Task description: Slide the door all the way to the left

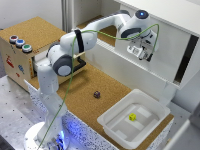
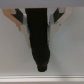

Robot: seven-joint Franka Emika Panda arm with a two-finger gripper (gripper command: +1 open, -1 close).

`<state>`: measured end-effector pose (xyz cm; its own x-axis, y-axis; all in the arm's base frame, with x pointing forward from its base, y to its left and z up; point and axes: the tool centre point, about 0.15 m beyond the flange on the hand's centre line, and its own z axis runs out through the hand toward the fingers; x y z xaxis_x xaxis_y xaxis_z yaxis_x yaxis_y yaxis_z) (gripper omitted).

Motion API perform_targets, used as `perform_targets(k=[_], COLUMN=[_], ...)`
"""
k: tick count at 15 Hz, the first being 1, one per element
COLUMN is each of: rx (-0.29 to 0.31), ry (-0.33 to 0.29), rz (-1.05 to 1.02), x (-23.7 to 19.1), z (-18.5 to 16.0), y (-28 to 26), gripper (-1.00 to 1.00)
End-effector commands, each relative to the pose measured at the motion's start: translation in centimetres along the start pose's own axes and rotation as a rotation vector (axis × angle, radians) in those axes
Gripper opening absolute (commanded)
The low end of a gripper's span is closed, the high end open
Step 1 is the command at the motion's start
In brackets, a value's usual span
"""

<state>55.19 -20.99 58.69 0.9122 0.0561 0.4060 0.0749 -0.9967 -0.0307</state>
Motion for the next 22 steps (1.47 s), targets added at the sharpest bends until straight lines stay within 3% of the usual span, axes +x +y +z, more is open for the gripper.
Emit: perform_targets(k=[1, 5, 15, 22], rx=[-0.172, -0.183, -0.081, -0.043], ry=[0.05, 0.073, 0.06, 0.086], rz=[0.028, 0.017, -0.108, -0.188], x=[-0.7, 0.4, 4.3, 7.2], z=[1.4, 1.2, 4.0, 4.6], y=[-10.3, -15.9, -28.8, -36.2], gripper=[-1.0, -1.0, -1.0, -1.0])
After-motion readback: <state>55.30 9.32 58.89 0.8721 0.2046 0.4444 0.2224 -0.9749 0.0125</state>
